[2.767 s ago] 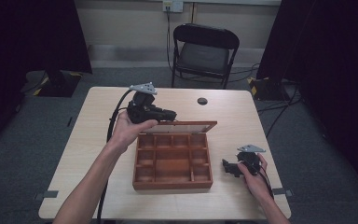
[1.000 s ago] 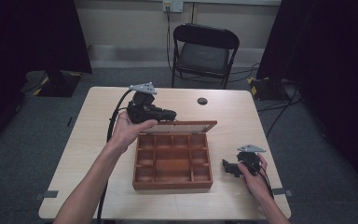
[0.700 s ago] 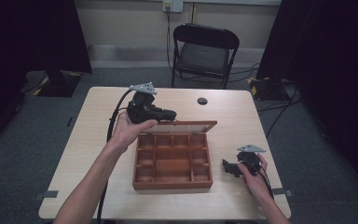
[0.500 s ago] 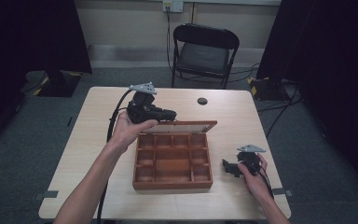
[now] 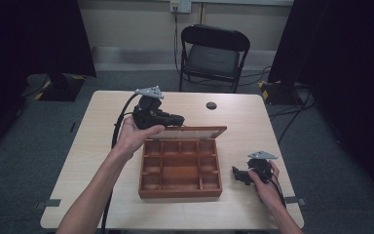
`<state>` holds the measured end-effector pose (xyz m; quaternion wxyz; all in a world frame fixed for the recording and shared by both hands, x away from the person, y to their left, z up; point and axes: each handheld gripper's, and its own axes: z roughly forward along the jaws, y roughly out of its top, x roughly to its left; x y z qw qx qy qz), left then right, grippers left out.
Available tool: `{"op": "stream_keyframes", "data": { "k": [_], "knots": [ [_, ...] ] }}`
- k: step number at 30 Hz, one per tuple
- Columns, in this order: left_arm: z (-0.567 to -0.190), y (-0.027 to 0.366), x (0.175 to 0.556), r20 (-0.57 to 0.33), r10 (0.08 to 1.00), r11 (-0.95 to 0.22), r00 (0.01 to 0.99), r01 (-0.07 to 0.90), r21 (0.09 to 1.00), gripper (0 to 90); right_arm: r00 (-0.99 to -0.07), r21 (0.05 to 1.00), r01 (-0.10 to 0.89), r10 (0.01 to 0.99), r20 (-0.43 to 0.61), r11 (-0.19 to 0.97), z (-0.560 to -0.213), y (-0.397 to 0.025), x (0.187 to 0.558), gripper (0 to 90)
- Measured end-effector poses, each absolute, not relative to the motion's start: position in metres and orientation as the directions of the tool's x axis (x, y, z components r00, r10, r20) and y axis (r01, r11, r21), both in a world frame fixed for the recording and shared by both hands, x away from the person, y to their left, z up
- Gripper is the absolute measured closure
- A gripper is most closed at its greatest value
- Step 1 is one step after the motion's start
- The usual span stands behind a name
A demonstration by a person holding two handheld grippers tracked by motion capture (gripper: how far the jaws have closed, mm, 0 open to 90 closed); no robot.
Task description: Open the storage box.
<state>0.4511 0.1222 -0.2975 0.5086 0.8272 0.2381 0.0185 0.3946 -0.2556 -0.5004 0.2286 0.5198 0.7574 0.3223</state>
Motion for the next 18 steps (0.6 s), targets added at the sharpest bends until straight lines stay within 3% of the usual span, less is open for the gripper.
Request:
{"op": "stream_keyframes", "data": {
  "k": [18],
  "knots": [
    [-0.2975, 0.1221, 0.451, -0.214, 0.412, -0.367, 0.885, 0.377, 0.851, 85.3, -0.355, 0.726, 0.64, 0.935, -0.011, 0.252, -0.5004, -0.2556, 0.3946, 8.2]
  ]
}}
